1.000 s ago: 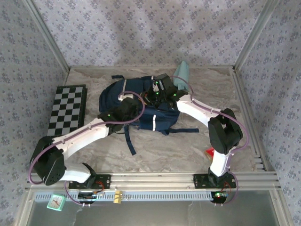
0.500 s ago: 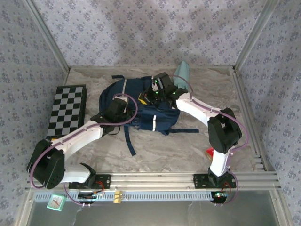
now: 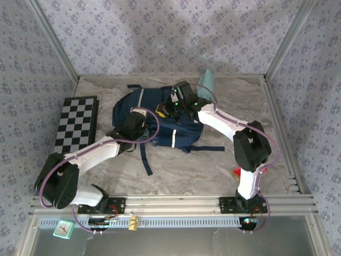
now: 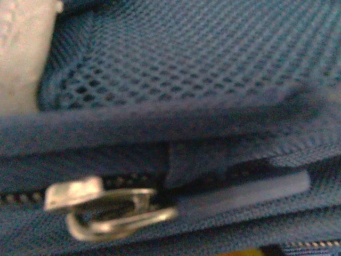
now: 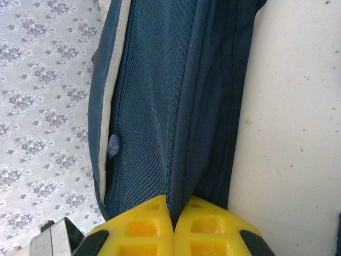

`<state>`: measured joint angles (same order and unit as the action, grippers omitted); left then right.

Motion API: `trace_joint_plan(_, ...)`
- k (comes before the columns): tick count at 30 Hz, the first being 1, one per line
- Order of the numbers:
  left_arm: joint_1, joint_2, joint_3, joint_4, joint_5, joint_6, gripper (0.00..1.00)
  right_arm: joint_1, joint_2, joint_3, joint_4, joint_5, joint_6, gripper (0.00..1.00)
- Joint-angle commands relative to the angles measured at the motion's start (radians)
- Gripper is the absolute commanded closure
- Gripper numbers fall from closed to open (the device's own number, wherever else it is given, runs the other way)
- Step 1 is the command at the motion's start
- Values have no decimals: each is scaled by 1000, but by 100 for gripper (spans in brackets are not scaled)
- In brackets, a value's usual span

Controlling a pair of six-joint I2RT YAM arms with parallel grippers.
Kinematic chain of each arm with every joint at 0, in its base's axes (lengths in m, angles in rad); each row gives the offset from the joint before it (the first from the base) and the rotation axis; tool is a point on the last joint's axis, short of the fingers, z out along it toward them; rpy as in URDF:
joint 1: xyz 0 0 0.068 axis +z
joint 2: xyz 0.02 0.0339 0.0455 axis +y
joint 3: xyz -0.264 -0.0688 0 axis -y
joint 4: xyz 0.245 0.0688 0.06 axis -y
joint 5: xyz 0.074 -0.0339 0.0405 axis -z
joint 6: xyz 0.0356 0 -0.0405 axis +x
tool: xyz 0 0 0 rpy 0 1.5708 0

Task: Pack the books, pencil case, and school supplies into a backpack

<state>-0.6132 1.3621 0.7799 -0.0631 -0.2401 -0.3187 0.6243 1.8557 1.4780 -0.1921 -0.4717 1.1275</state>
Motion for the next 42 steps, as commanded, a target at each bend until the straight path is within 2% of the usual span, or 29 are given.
trace_joint_plan(1,10,-47,12,12,-37,38,100,14,-11,89,31,-87,-84,100)
trace_joint_plan(10,-9,-192,-48,-157,100,-13,100,27,106,267,-145,-163,-265,100)
trace_joint_plan(14,-116,-219,-27,-278,72,-52,100,21,194,458,-393,-167,-448,100)
trace_joint_plan(16,-183,-211,5,-319,44,-96,100,-1,228,523,-501,-170,-490,100)
trace_joint_plan(18,-249,-187,28,-306,64,-147,100,-35,254,570,-552,-136,-547,100)
trace_joint_plan(20,-283,-133,62,-277,102,-207,100,-54,273,611,-563,-125,-535,99)
trace_joint_plan(26,-310,32,167,-216,80,-261,100,-71,316,701,-699,-147,-605,63)
trace_joint_plan(29,-311,71,210,-242,65,-268,100,-80,222,578,-709,-107,-587,48)
trace_joint_plan(32,-310,69,193,-229,81,-257,100,-110,78,361,-609,-101,-508,42)
trace_joint_plan(37,-309,62,178,-240,83,-247,100,-131,-65,54,-397,-109,-318,41)
trace_joint_plan(39,-309,56,167,-220,100,-242,100,-109,-98,-73,-212,-139,-202,41)
trace_joint_plan(42,-309,58,167,-212,99,-242,100,-82,-92,-157,-88,-137,-91,41)
